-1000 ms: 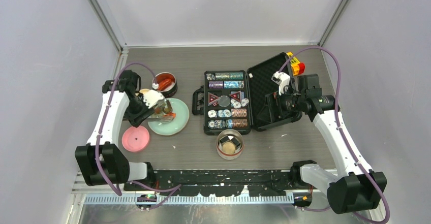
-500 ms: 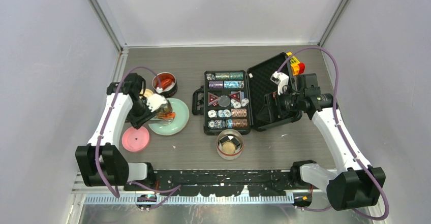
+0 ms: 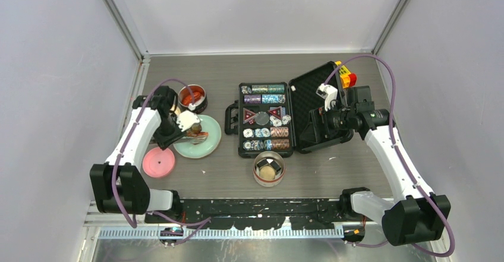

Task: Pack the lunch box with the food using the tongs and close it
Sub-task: Pick up the fake food from the plate.

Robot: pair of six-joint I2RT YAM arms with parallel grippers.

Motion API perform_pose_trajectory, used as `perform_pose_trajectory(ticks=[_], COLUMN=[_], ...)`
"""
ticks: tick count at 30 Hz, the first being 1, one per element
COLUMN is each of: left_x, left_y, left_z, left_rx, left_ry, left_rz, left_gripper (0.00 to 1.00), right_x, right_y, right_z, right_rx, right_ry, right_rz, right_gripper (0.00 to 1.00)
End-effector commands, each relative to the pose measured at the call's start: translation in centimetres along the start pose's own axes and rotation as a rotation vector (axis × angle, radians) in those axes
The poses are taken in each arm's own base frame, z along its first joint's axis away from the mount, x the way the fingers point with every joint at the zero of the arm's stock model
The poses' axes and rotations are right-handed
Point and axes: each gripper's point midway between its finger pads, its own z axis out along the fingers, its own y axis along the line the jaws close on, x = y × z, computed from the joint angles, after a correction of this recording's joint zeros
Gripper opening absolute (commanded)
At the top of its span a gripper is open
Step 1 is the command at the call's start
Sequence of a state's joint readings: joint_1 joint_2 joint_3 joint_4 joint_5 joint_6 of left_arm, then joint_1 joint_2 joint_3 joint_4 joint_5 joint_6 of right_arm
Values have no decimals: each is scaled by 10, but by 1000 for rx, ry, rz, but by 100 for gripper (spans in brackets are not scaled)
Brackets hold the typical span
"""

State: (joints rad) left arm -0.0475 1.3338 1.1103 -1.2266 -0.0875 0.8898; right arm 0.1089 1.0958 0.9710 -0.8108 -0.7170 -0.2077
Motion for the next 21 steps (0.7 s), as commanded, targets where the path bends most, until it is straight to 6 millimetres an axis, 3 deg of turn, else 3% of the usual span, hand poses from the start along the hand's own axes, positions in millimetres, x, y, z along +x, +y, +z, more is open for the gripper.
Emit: perform_pose_trajectory(ticks=[1,13,16,21], left_x=[-5,-28,-39,-51], left_y=[9,23,36,77], left_z=[-14,-68,-78,-86], left_rx=[-48,-99,-108,-150], left_ry=[-34,-180,-222,-256], left_rz=[-10,-56,-85,-195], left_gripper=[32,19,18,17], right_x=[-7,-6,-6,-6], right_y=[1,-1,0,0], right_z=[-2,-1,-1,-2], right_rx=[-7,-2,-5,-3], right_ry=[-20,-16,-15,-15], right_rz=[-27,-34,-35,-37], right_gripper=[96,96,96,96])
